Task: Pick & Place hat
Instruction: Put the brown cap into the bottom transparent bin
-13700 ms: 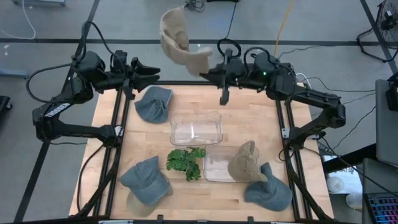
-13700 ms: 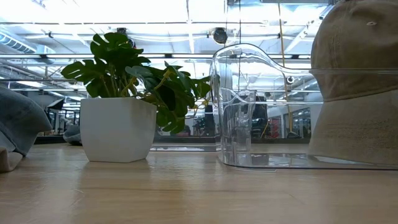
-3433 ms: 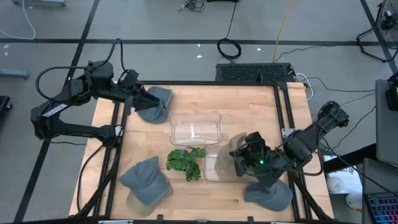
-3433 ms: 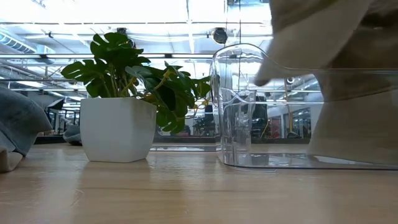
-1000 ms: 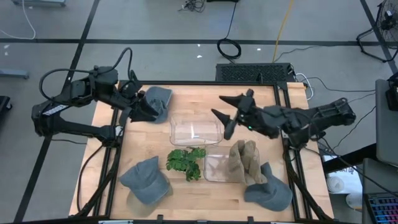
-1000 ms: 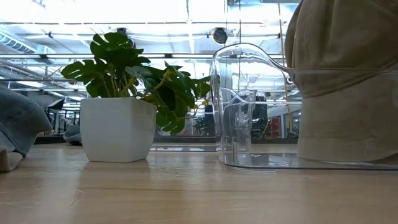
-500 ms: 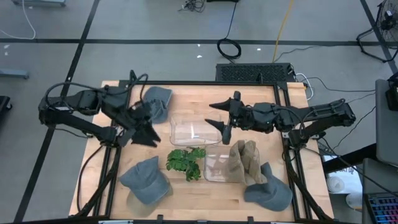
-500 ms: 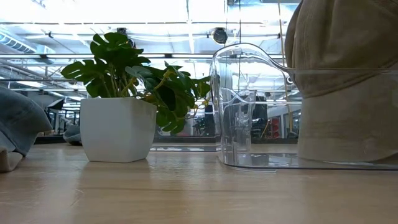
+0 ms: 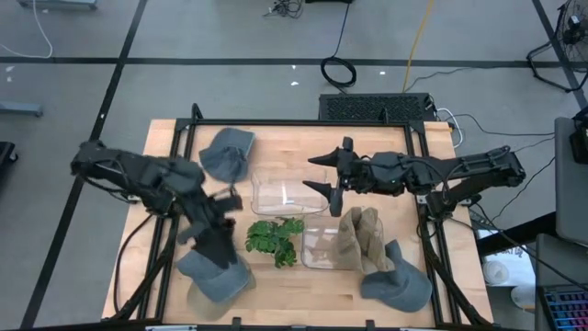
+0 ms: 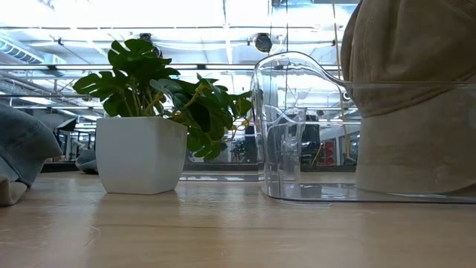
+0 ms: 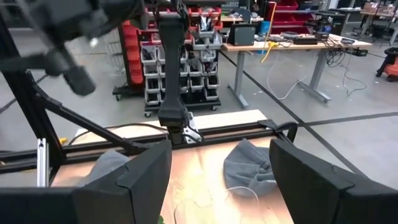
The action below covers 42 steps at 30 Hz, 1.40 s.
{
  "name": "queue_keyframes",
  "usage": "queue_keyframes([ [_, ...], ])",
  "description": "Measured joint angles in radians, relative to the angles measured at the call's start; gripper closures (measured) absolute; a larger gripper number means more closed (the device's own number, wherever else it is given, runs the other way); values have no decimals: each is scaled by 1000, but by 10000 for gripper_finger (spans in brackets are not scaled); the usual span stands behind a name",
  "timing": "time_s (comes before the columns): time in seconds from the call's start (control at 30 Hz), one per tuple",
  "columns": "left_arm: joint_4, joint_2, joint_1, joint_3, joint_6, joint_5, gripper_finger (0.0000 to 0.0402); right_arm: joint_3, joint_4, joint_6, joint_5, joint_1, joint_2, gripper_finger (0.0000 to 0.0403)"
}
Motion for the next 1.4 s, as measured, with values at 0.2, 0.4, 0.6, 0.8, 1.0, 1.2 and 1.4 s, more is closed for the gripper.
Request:
queue_keyframes([
  [0.2, -125, 88, -98, 0, -72, -71, 109, 0, -48, -1, -1, 0, 0, 145],
  [0.4, -225, 122, -214, -2, -155, -273, 129, 0, -99, -19, -89, 0, 0, 145],
  [0.6, -235, 135, -326, -1, -328, -386, 153, 0, -114, -25, -144, 0, 0, 145],
  [0.8, -250, 182, -426, 0, -510, -426, 158, 1, -115, -53, -155, 0, 0, 145],
  [1.0, -245, 291, -512, 0, -641, -287, 158, 1, -138, -68, -157, 0, 0, 145],
  [1.2, -245, 402, -569, 0, -659, -157, 158, 1, -184, -68, -157, 0, 0, 145],
  [1.4, -242, 458, -592, 0, -529, -266, 158, 1, -195, -68, -156, 0, 0, 145],
])
